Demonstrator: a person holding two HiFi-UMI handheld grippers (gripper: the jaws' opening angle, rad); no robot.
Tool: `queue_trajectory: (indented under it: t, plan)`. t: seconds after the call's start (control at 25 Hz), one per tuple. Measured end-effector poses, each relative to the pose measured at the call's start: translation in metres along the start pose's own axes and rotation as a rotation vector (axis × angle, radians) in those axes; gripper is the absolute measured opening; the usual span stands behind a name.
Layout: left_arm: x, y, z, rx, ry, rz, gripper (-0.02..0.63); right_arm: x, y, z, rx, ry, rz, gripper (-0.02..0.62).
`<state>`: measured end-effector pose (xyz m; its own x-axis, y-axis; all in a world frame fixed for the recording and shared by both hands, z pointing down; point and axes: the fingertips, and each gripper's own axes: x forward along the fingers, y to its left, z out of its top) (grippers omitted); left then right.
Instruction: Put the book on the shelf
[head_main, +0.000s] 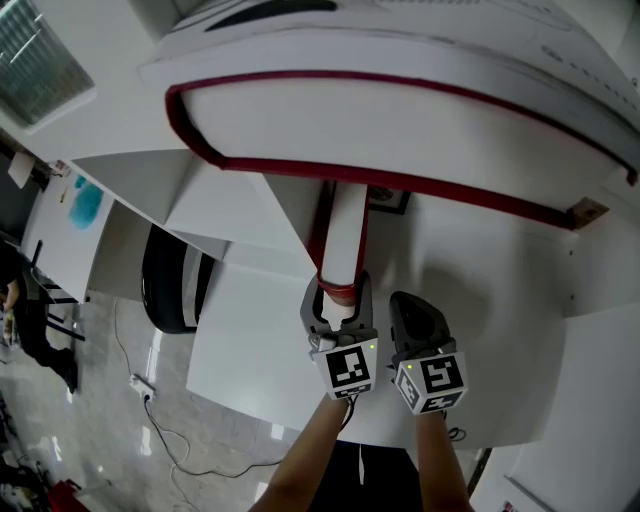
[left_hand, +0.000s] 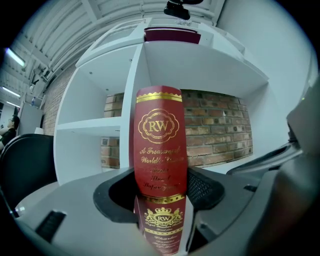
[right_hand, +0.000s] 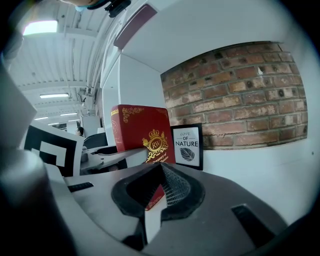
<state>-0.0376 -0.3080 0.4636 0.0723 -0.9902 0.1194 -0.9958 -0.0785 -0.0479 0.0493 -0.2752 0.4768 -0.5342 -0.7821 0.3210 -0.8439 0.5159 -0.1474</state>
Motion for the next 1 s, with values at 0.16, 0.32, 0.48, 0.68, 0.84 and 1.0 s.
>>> queue_trajectory:
  t: [0.16, 0.32, 0.48, 0.68, 0.84, 1.0]
  plan:
    - [-0.011, -0.001, 0.001, 0.007, -0.002, 0.007, 0.264, -0.001, 0.003, -0.002, 0.001, 0.005, 0.005, 0.015]
    - [-0.025, -0.001, 0.008, 0.008, -0.061, 0.026, 0.264, -0.002, 0.004, -0.006, 0.018, 0.008, 0.004, 0.015]
    - [-0.04, -0.006, 0.004, 0.015, -0.056, 0.031, 0.264, -0.005, 0.003, -0.01, 0.027, 0.014, -0.002, 0.015]
    - [-0.045, -0.008, -0.008, 0.001, -0.012, 0.038, 0.262, -0.007, 0.003, -0.011, 0.031, 0.012, -0.009, 0.015]
    - [-0.041, -0.006, -0.012, 0.003, 0.013, 0.041, 0.258, -0.009, 0.002, -0.011, 0.036, 0.009, -0.016, 0.015]
    - [-0.04, -0.002, -0.019, 0.026, 0.054, 0.052, 0.189, -0.01, 0.001, -0.012, 0.044, 0.006, -0.021, 0.015]
